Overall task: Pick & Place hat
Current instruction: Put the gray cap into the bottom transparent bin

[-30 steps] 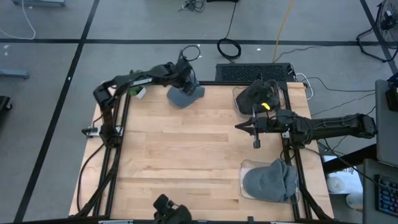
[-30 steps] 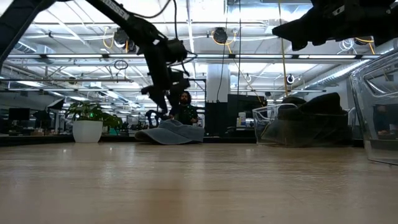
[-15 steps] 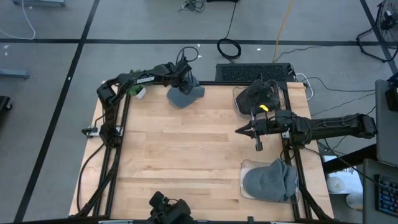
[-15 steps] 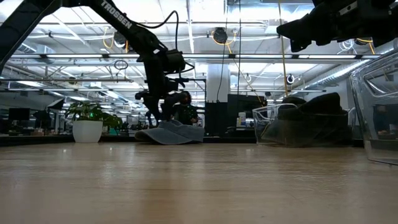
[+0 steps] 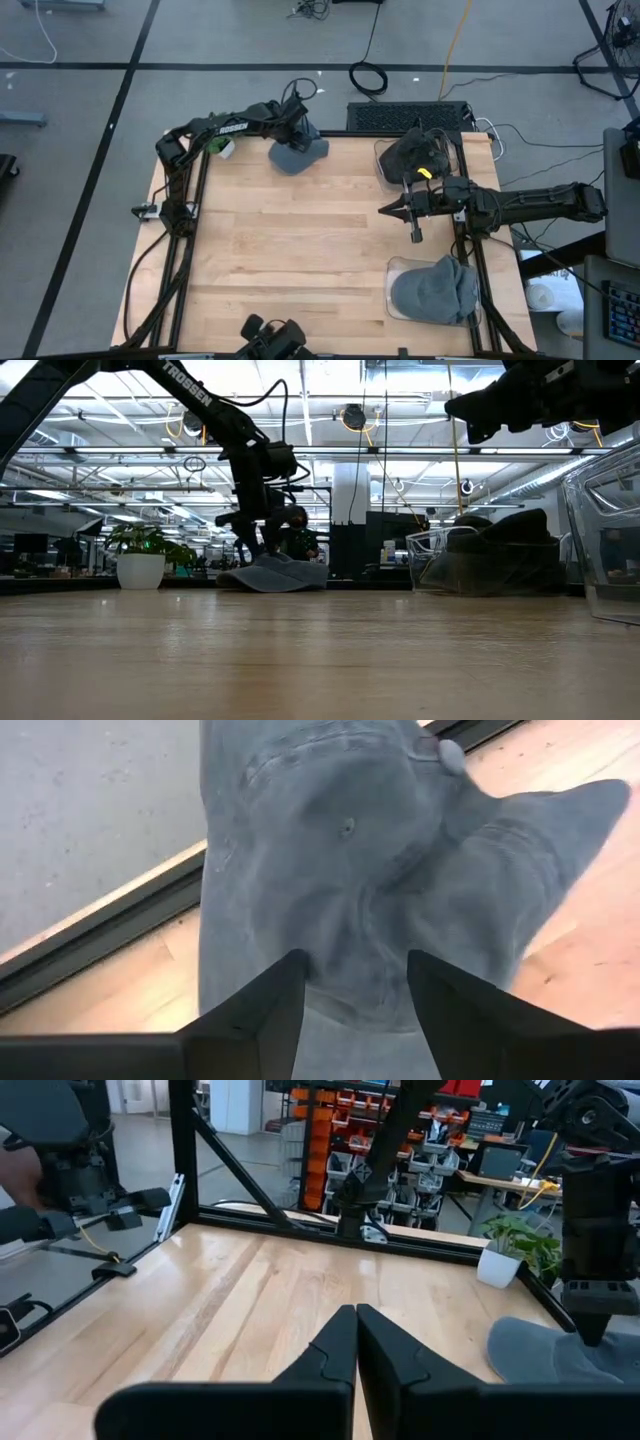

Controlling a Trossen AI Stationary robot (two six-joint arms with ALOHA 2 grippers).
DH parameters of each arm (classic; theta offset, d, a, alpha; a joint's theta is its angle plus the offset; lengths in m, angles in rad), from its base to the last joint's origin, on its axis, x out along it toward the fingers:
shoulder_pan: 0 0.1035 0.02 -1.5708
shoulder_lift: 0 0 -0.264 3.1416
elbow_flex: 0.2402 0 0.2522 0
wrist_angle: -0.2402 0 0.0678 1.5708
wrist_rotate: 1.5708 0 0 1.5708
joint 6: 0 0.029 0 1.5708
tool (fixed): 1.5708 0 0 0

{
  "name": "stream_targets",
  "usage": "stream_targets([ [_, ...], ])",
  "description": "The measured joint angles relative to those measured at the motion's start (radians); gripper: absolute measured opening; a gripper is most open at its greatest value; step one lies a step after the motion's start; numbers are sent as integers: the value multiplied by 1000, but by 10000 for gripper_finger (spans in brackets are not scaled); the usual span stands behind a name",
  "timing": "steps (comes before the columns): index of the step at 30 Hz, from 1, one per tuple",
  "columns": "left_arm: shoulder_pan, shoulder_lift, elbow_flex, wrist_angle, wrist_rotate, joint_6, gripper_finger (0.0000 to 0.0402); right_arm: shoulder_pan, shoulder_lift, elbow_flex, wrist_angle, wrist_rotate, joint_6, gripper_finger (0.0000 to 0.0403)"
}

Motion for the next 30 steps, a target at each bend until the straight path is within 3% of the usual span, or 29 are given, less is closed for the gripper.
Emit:
stream_targets([
  [6,0,1,0,-10,-81,-26,164,0,0,0,3,0,6,0],
  [18,5,16,-25,20,-80,-45,114,0,0,0,3,0,13,0],
  [23,12,68,-25,39,-22,-52,136,0,0,0,2,-1,13,0],
  [30,12,112,-23,53,-39,-53,180,0,0,0,2,-2,13,0],
])
